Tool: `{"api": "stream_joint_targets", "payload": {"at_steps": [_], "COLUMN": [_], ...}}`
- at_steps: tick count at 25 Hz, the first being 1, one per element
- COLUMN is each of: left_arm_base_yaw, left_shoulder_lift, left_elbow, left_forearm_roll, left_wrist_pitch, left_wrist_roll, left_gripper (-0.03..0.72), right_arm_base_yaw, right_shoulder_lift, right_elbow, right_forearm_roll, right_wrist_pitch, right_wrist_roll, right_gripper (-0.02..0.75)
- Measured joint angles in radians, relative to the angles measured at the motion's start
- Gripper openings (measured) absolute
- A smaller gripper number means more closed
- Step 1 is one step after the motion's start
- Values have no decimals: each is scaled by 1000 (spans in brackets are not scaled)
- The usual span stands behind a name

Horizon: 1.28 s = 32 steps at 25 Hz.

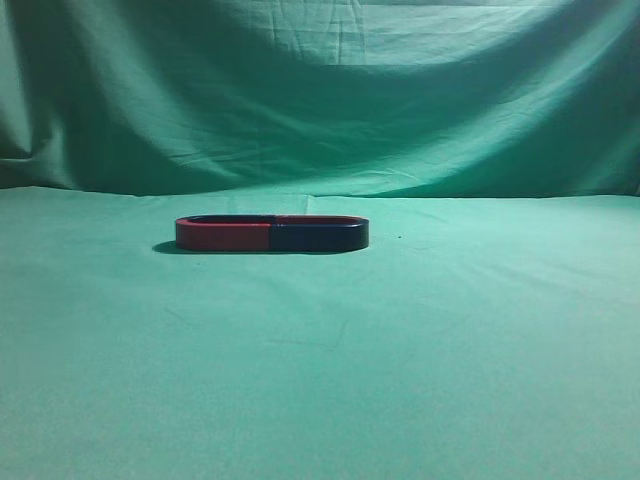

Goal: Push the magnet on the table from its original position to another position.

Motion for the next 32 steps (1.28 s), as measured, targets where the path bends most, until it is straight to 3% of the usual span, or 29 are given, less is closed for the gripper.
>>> {"api": "stream_joint_targets", "payload": {"at_steps": [8,16,24,32], "left_arm_base_yaw": [0,0,0,0], "left_shoulder_lift": [0,0,0,0], "left_elbow": [0,0,0,0], "left_forearm_roll": [0,0,0,0], "left_wrist_pitch": [0,0,0,0], "left_wrist_roll": [0,0,0,0], "left_gripper": [372,372,372,372], "right_arm_base_yaw": [0,-4,-240,-392], "right_shoulder_lift": [-293,-379,-473,-712], "right_elbow": [132,344,669,851], "right_forearm_roll": [16,5,-2,6], "right_wrist_pitch": [24,-329,-735,-764], "right_wrist_roll": [-37,-144,-155,-138], "right_gripper": [0,0,0,0]}}
